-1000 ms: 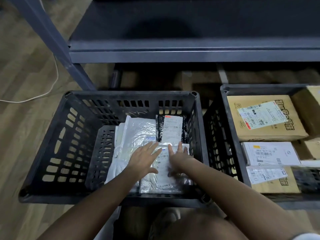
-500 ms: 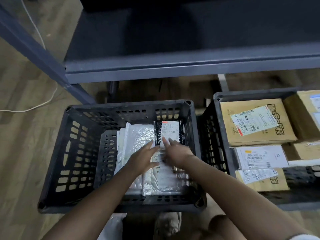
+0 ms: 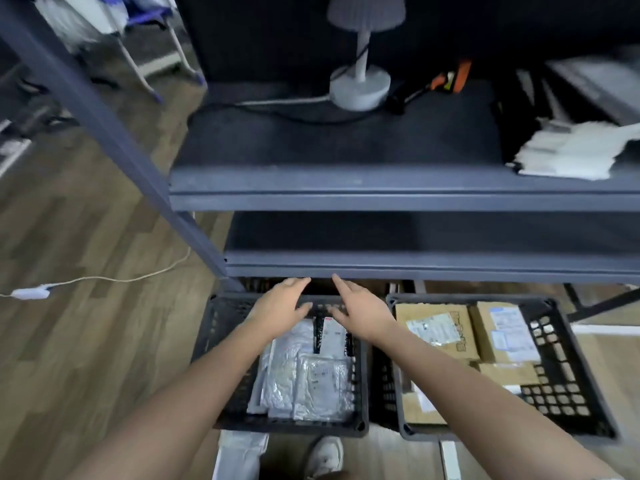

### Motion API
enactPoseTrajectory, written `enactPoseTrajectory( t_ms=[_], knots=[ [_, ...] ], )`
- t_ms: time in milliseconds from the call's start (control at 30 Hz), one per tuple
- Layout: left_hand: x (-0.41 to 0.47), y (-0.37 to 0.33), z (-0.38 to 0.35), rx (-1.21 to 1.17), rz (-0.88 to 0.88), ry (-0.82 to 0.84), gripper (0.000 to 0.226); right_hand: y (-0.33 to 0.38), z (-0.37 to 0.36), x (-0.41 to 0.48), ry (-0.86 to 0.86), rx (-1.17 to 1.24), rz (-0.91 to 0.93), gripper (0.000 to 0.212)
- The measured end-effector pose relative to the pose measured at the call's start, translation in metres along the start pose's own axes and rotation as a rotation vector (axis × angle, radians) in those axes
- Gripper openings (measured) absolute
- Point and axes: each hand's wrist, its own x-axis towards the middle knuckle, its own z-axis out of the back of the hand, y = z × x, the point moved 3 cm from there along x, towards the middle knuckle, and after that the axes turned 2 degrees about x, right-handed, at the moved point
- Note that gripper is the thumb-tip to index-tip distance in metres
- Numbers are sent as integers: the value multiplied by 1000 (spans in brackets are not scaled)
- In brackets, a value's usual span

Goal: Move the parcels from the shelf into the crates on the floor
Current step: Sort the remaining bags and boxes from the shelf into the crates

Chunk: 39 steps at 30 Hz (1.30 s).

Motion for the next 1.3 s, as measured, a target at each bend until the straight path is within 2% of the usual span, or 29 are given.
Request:
enactPoseTrajectory(
  t_ms=[333,433,600,733,967,1300],
  knots=[
    [-114,-92,232,-16,-38,-217,58,107,237,-120,-279,-47,23,64],
    [-144,-116,286,-9,-64,-263,57,128,292,-158,-363,-54,25,63],
    [-174,-158,360,13,-132,-431,56,144,359,-208,-511,-87,22,63],
    [-185,-192,391,29,-173,-504,54,144,392,-235,-591,-80,2,63],
    [-170,-226,397,70,-191,-475,53,125,418,-252,-641,-32,-45,63],
    [-65,-255,425,31,-193,-417,56,61,469,-195,-652,-45,-146,64]
  ],
)
